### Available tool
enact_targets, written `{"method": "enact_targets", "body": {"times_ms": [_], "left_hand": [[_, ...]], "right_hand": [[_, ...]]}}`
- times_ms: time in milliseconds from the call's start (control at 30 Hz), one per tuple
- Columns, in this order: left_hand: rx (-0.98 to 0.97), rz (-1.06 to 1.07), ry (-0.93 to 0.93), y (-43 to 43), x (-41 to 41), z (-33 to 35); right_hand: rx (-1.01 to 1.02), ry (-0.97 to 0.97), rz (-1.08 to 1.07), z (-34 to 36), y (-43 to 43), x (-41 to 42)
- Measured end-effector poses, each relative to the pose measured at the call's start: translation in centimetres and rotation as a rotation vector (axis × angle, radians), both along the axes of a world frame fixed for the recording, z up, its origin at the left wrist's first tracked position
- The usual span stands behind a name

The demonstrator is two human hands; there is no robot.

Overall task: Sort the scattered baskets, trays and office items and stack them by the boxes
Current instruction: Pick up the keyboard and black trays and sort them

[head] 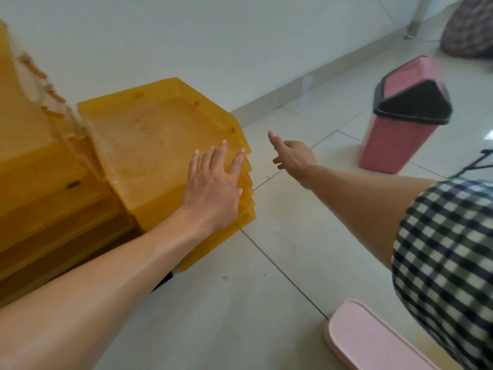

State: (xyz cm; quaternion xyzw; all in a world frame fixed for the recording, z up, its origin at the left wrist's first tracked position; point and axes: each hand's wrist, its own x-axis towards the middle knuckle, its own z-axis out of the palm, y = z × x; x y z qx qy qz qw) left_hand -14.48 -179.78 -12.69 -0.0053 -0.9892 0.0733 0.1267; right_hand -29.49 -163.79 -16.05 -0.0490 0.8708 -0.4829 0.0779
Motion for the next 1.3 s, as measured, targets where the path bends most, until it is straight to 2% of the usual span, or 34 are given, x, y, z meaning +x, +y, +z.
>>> {"method": "enact_targets", "body": {"times_ms": [233,400,533,633,733,800,867,967,1067,1200,1300], "left_hand": [[0.004,-0.217,-0.089,9.5,-4.1,-0.2],[0.008,-0.417,-0.142,18.0,-5.1,0.3],[0.045,-0.559,-0.226,25.2,-3.6,0.3],[0.134,-0.634,-0.364,29.8,-1.3,-0.4],[0.308,-0.623,-0.573,34.2,1.2,-1.6],[0.421,-0.626,-0.636,37.0,2.8,-2.5],[0.463,-0.645,-0.595,39.5,4.2,-3.3],[0.468,-0.566,-0.534,42.6,5.0,-4.4],[0.431,-0.446,-0.587,44.4,5.3,-5.8],[0.326,-0.456,-0.647,44.4,6.3,-8.1],[0.332,-0.488,-0.605,44.1,6.7,-9.2]], "right_hand": [[0.194,0.021,-0.257,-1.4,10.6,1.8],[0.366,0.065,-0.33,0.4,20.8,5.7],[0.39,0.084,-0.498,2.4,29.3,10.1],[0.431,0.111,-0.633,3.6,34.3,13.3],[0.579,0.132,-0.817,4.5,38.9,16.4],[0.684,0.13,-0.929,4.5,42.0,18.7],[0.762,0.054,-1.015,3.9,44.9,21.4],[0.811,-0.309,-0.994,1.6,48.0,25.2],[0.693,-0.581,-0.917,-0.8,49.6,28.3],[0.64,-0.683,-0.818,-2.1,49.8,29.6],[0.645,-0.68,-0.803,-2.3,49.4,29.9]]}}
